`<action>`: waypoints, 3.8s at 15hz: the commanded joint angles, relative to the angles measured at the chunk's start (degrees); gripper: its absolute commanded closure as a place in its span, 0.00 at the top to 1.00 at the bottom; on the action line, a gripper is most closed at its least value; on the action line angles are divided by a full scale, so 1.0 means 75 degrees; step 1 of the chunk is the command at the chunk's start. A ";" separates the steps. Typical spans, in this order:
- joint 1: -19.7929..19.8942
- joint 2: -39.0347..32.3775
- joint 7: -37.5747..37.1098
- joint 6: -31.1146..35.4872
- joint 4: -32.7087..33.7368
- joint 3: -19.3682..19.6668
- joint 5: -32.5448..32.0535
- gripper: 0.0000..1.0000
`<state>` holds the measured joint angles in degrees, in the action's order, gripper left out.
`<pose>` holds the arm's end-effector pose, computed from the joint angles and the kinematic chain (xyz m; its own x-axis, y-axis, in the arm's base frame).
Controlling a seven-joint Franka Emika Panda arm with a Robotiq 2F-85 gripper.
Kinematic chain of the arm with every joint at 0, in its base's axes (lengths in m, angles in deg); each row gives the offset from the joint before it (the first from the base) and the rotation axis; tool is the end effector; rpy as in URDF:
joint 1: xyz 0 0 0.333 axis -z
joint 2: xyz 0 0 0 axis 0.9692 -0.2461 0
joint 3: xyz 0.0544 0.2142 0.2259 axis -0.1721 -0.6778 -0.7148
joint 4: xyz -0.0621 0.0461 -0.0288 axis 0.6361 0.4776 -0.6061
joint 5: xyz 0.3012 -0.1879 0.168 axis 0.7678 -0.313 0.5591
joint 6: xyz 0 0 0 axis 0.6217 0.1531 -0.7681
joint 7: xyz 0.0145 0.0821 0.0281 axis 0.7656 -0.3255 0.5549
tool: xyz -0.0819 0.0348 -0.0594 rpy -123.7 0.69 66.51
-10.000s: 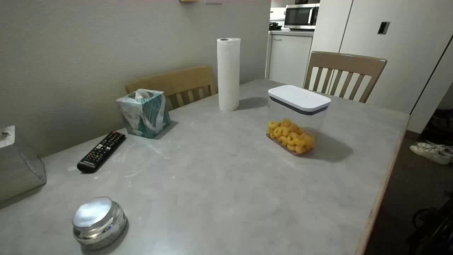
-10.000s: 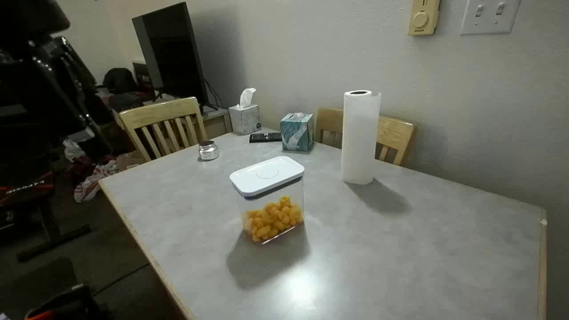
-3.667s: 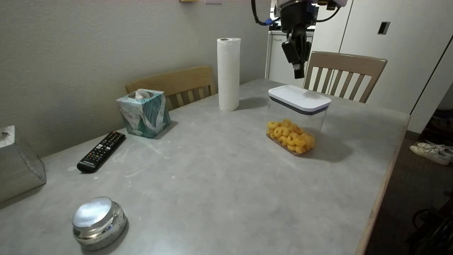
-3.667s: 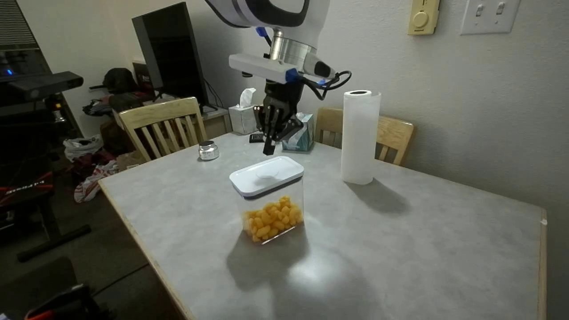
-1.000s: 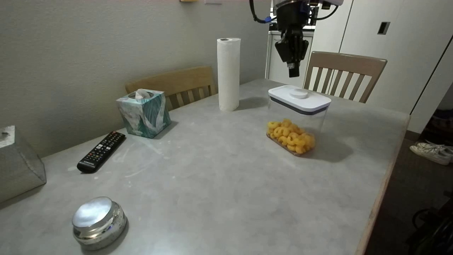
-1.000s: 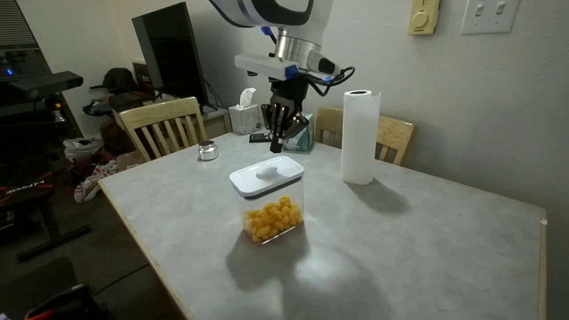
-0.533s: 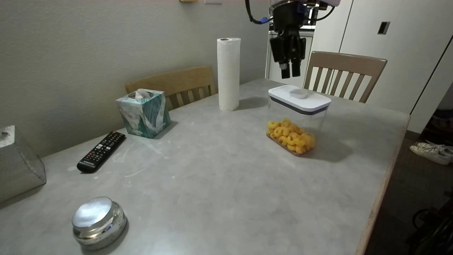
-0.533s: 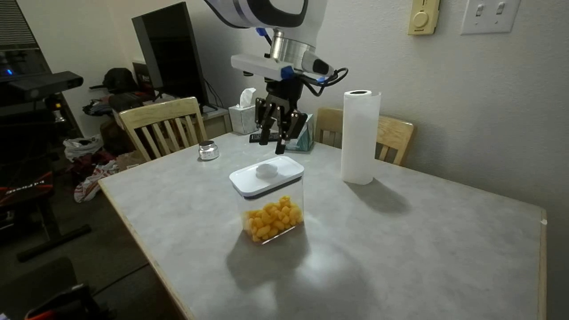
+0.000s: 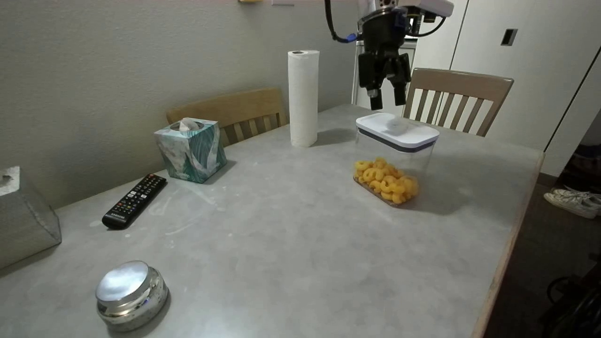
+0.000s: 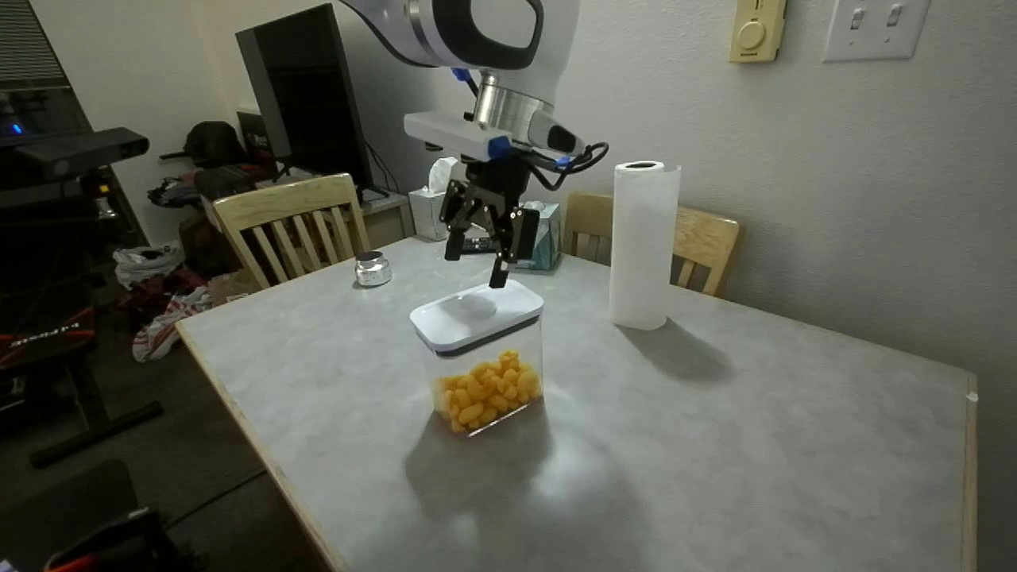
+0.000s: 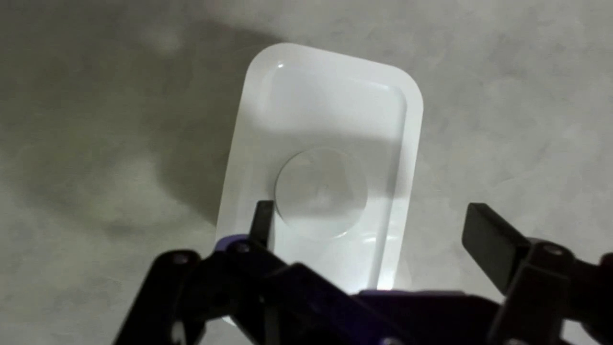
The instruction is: Open the clear container
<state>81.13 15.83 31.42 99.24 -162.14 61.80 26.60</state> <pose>0.6429 -0.0690 0.3253 0.9481 0.0029 -0.3179 -0.0363 -0.9924 -0.1174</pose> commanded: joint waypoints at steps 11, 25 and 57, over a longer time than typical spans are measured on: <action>0.0059 0.0197 -0.0124 0.0313 -0.0874 0.0045 0.0008 0.91; 0.0106 0.0098 -0.0134 0.0371 -0.0641 0.0149 -0.0086 0.27; -0.0292 -0.0172 0.0597 0.0179 0.1542 -0.0331 -0.0861 0.27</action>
<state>79.18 16.90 34.73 101.02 -153.81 59.95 19.69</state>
